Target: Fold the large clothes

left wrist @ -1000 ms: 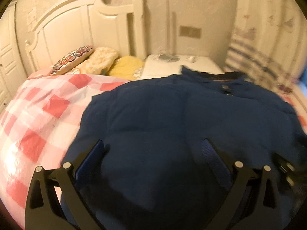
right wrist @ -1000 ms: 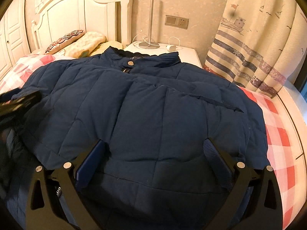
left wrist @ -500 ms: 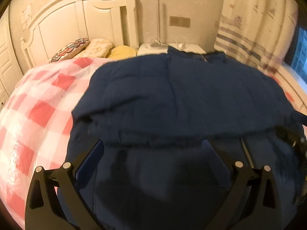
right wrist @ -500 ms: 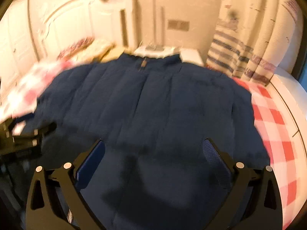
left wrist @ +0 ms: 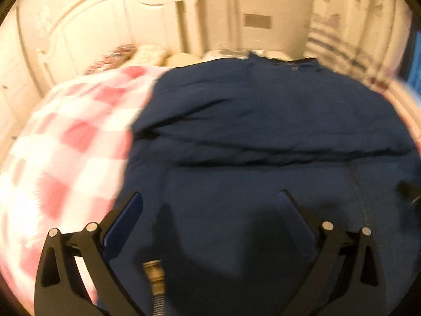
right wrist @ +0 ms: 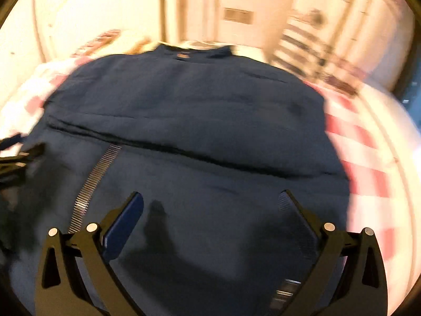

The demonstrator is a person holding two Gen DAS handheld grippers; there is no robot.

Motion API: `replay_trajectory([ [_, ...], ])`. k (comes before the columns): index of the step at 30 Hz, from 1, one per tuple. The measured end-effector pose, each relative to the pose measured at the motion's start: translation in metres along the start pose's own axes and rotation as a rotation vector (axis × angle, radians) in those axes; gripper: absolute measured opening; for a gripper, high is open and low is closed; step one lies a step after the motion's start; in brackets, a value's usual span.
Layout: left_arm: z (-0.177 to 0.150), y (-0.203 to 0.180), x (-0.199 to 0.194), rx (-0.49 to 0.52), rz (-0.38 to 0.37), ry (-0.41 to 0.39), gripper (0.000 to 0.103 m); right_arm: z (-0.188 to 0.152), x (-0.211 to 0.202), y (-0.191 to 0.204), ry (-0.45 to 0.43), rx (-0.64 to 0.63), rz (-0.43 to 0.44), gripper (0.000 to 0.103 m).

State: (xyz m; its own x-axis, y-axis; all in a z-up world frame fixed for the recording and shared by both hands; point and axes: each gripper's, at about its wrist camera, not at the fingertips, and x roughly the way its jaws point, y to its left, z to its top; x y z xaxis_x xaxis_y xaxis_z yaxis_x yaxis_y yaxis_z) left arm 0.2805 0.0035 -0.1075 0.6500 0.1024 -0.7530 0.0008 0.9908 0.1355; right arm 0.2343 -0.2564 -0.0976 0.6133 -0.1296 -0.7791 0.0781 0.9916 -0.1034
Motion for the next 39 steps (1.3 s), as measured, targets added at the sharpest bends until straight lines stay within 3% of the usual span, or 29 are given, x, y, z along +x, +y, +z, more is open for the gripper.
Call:
replay_trajectory([
  [1,-0.002,0.002,0.005,0.0,0.021,0.024,0.101,-0.006,0.007,-0.011,0.033,0.014,-0.023,0.098],
  [2,-0.002,0.009,0.014,-0.028,-0.007,0.08,0.101,-0.014,0.017,-0.022,0.063,0.036,0.009,0.098],
  [4,0.002,0.018,0.019,-0.079,-0.043,0.105,0.101,-0.018,0.014,-0.037,0.04,0.102,0.095,0.098],
  [6,0.004,0.017,0.021,-0.079,-0.033,0.109,0.101,-0.019,0.009,-0.038,0.043,0.104,0.079,0.098],
  [8,0.004,0.01,0.014,-0.052,0.001,0.078,0.101,-0.023,-0.002,-0.03,0.036,0.106,0.04,0.098],
  [9,0.002,0.007,0.008,-0.043,0.008,0.057,0.1,-0.028,-0.014,-0.023,0.016,0.107,0.062,0.098],
  [12,-0.014,-0.006,-0.031,-0.01,-0.105,-0.028,0.101,-0.042,-0.046,0.003,-0.055,0.042,0.127,0.098],
  [14,-0.026,-0.024,-0.047,0.055,-0.158,-0.047,0.101,-0.053,-0.055,0.026,-0.051,-0.04,0.159,0.098],
  [16,-0.04,-0.05,-0.044,0.161,-0.165,-0.012,0.101,-0.063,-0.05,0.045,-0.015,-0.113,0.147,0.098],
  [18,-0.049,-0.065,-0.034,0.218,-0.11,0.0,0.101,-0.071,-0.039,0.059,0.023,-0.164,0.111,0.098],
  [22,-0.044,-0.051,-0.027,0.151,-0.183,0.046,0.101,-0.07,-0.039,0.054,0.03,-0.143,0.117,0.098],
  [26,-0.051,-0.027,-0.038,0.089,-0.176,0.02,0.101,-0.073,-0.05,0.039,0.009,-0.101,0.105,0.098],
  [29,-0.063,-0.004,-0.053,0.053,-0.124,-0.027,0.101,-0.081,-0.061,0.015,-0.024,-0.047,0.051,0.098],
  [31,-0.071,0.007,-0.048,0.048,-0.064,0.006,0.101,-0.091,-0.054,-0.004,0.0,-0.004,0.022,0.098],
  [33,-0.068,0.016,-0.039,0.003,-0.095,0.057,0.101,-0.096,-0.046,-0.018,0.018,0.056,0.082,0.098],
  [36,-0.061,0.016,-0.033,-0.015,-0.071,0.082,0.101,-0.094,-0.046,-0.01,0.026,0.029,0.046,0.098],
  [38,-0.066,0.012,-0.045,0.017,-0.039,0.035,0.101,-0.094,-0.053,-0.004,0.007,0.018,0.014,0.098],
  [39,-0.068,0.009,-0.053,0.035,-0.033,0.01,0.101,-0.095,-0.06,0.0,-0.004,0.018,0.038,0.098],
])
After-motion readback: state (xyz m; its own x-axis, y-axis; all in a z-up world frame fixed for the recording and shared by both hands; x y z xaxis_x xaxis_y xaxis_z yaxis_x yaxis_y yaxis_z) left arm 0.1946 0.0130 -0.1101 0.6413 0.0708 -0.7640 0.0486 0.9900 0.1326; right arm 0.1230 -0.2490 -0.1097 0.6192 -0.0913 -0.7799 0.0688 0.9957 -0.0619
